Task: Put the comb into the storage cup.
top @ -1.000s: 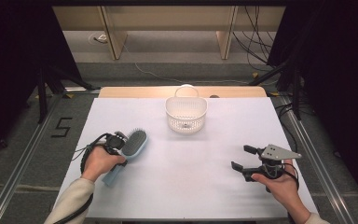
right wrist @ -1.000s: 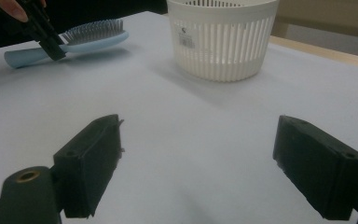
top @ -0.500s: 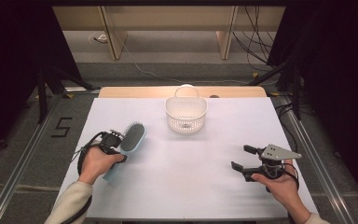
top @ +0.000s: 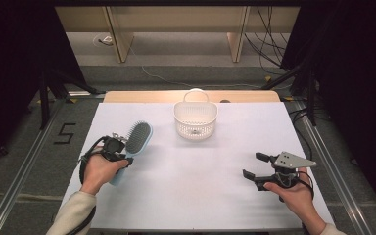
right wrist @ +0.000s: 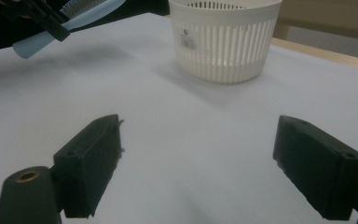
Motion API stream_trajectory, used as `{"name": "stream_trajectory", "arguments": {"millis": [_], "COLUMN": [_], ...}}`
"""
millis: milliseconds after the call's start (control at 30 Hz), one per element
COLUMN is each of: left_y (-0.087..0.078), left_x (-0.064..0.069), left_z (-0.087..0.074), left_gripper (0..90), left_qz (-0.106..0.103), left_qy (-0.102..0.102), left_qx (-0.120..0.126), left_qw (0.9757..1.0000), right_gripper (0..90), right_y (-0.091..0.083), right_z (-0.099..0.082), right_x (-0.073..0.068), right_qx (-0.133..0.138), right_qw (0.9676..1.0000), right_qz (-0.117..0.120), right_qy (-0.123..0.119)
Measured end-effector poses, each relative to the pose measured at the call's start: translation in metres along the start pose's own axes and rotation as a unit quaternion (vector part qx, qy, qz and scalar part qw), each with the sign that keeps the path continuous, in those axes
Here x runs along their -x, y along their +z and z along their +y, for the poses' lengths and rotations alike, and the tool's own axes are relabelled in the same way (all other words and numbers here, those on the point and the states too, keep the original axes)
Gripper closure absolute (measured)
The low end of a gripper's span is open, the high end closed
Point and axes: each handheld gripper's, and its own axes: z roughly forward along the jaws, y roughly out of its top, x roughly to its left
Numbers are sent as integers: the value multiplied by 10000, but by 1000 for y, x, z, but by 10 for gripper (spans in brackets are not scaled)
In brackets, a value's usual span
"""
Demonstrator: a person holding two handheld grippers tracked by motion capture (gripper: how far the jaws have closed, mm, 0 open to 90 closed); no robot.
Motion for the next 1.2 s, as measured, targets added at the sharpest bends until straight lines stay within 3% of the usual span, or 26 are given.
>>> {"name": "stream_trajectory", "arguments": {"millis": [467,900,1200], "left_y": [-5,-8,-12], "left_x": [-2,-2,-3], "left_z": [1,2,4], "left_gripper": [699,699,699], "left_qz": [93,93,129], "left_qy": [-116,-86,-146], "left_qx": [356,511,739], "left_qw": [9993,9986,9971], "right_gripper": [162,161,160], "right_y": [1,1,0], "right_z": [0,0,0], "right_x": [-1,-1,-1], "right_qx": [-2,13,42], "right_qw": [10000,10000,10000], "right_qz": [7,0,-11], "right_qy": [-5,-5,13]}}
